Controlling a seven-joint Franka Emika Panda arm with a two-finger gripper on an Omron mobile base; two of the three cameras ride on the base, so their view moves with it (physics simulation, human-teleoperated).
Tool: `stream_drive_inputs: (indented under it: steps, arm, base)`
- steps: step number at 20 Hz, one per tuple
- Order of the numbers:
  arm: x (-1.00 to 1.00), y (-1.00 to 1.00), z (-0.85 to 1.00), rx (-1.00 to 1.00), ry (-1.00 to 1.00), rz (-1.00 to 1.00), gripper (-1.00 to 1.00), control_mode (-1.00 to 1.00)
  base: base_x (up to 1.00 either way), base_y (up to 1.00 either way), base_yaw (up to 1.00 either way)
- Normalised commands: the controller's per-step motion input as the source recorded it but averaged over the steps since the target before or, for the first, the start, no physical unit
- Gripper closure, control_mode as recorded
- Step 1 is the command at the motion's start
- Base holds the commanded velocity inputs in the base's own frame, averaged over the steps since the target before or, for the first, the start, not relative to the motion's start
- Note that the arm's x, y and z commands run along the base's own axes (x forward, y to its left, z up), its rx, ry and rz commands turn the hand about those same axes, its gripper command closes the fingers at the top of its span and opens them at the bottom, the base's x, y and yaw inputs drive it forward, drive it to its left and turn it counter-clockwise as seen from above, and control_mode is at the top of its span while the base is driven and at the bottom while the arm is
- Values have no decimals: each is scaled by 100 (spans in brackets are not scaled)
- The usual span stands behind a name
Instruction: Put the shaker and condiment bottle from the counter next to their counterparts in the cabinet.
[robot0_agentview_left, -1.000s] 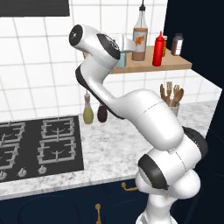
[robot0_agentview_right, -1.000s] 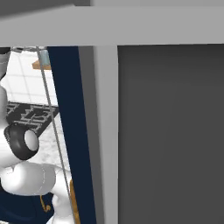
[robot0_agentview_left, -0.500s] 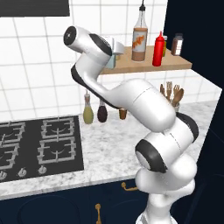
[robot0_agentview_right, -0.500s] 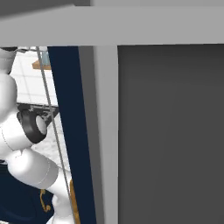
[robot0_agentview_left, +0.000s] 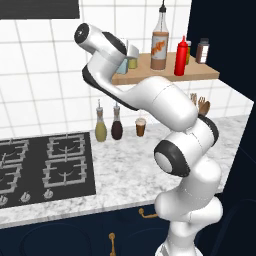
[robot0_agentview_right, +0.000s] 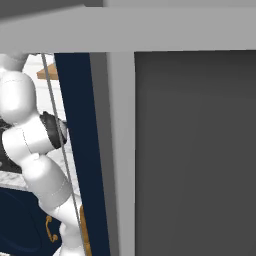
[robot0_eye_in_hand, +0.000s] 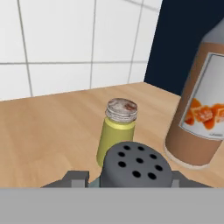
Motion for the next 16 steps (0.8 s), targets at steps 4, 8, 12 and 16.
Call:
stream_drive_inputs:
  steps: [4,8,12,16]
  arm:
    - [31,0,0,0,-2,0,100,-100]
    - [25,0,0,0,-3,0,100,-100]
    - [17,0,0,0,-8,0,100,-100]
    - [12,0,0,0,-7,0,100,-100]
  base:
    - [0,0,0]
    - [0,0,0]
    - [0,0,0]
    - [0,0,0]
